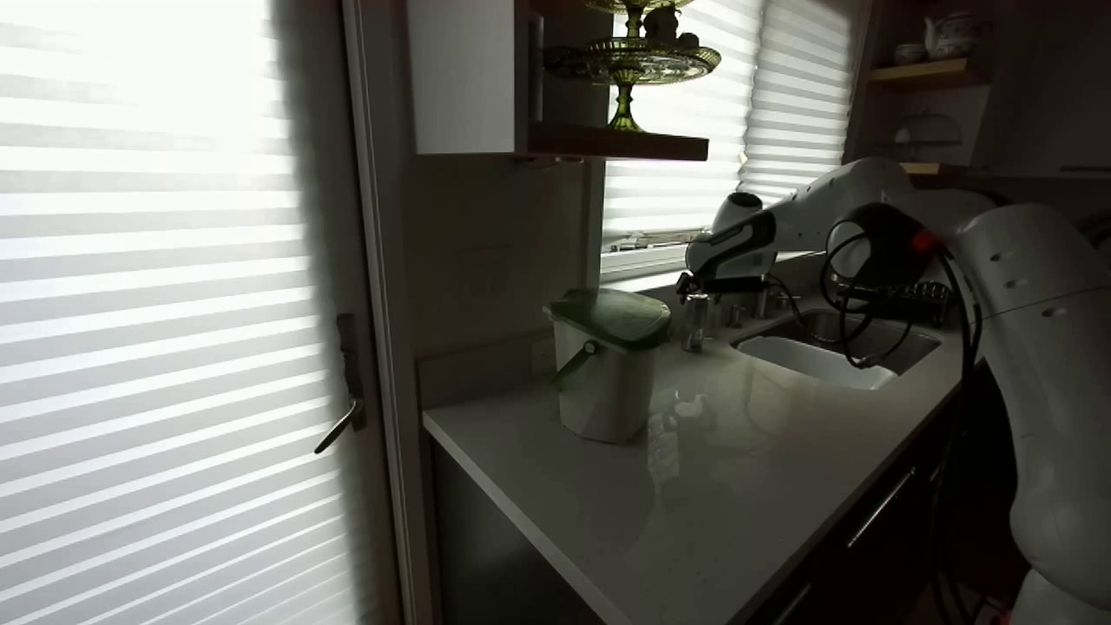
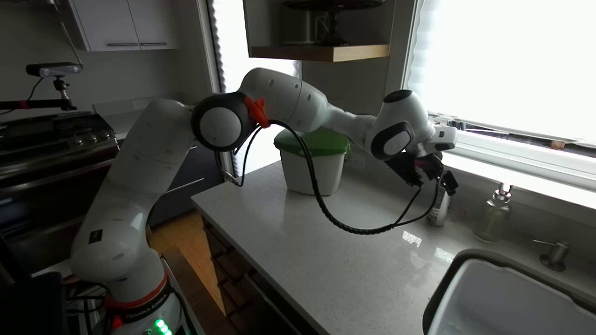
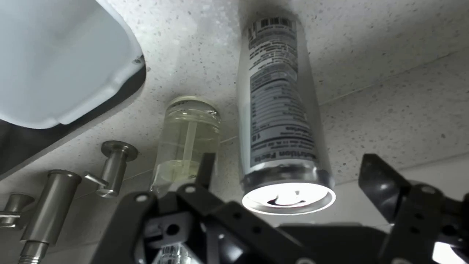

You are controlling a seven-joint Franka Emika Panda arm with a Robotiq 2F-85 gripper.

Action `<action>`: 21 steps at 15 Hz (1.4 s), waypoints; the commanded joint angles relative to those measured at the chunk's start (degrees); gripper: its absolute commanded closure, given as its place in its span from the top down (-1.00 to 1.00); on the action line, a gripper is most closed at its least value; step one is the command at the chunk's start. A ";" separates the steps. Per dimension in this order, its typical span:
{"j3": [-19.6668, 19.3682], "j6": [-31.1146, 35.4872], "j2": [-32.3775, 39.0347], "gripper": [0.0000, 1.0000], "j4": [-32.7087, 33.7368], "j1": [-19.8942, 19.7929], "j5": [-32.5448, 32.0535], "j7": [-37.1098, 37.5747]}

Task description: Place the can and the wrapper in front of the bin

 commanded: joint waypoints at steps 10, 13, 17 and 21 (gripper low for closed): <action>-4.28 -2.94 1.05 -0.24 2.94 2.67 -2.64 8.70; -1.65 -5.76 -4.86 -0.24 -2.62 0.78 -1.42 0.53; 3.93 -7.79 -13.83 -0.24 -10.84 -3.90 3.25 -16.88; 10.20 -11.99 -21.31 -0.24 -17.75 -11.21 9.55 -33.97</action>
